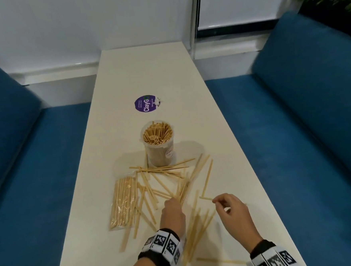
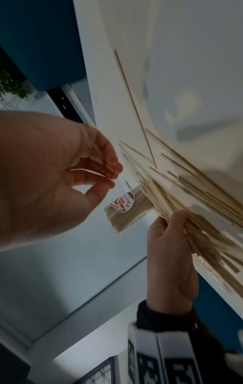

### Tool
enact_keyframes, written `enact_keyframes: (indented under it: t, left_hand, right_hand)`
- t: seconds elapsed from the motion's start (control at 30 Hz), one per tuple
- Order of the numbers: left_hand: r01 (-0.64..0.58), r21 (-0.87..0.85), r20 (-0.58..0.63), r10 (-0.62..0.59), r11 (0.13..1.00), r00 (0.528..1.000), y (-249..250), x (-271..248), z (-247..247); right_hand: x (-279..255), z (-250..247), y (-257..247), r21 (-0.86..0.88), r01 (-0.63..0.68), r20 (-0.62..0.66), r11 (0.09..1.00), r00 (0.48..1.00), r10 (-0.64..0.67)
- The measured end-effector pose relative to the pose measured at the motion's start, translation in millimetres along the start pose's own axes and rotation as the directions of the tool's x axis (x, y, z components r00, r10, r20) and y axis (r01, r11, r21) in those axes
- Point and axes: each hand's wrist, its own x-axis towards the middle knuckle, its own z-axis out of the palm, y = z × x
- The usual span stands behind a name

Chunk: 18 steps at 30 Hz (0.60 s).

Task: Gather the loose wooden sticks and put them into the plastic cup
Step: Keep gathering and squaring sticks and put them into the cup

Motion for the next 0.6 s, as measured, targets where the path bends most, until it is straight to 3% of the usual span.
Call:
enact_keyframes:
  t: [0.17, 0.37, 0.5, 0.6]
  left_hand:
    - [-0.05, -0.154, 0.073, 0.062, 0.987, 0.995, -8, -3, -16]
    - [-0.064, -0.444, 0.134, 0.137, 0.894, 0.981, -16, -13, -41]
    - [-0.135, -0.611, 0.108, 0.251, 0.78, 0.962, -6, -32, -55]
    - [-0.233, -0.633, 0.067, 0.352, 0.738, 0.933, 1, -42, -54]
  right_hand:
    - [2, 8, -1, -0.006, -0.09, 0.1, 0.996, 0.991, 0.09]
    - [6, 30, -20, 0.089, -0.288, 0.292, 0.953, 0.923, 0.251]
    - [7, 45, -52, 0.397, -0.429, 0.501, 0.812, 0.842, 0.2]
    - [4, 50, -74, 0.518, -0.459, 0.555, 0.722, 0.822, 0.125]
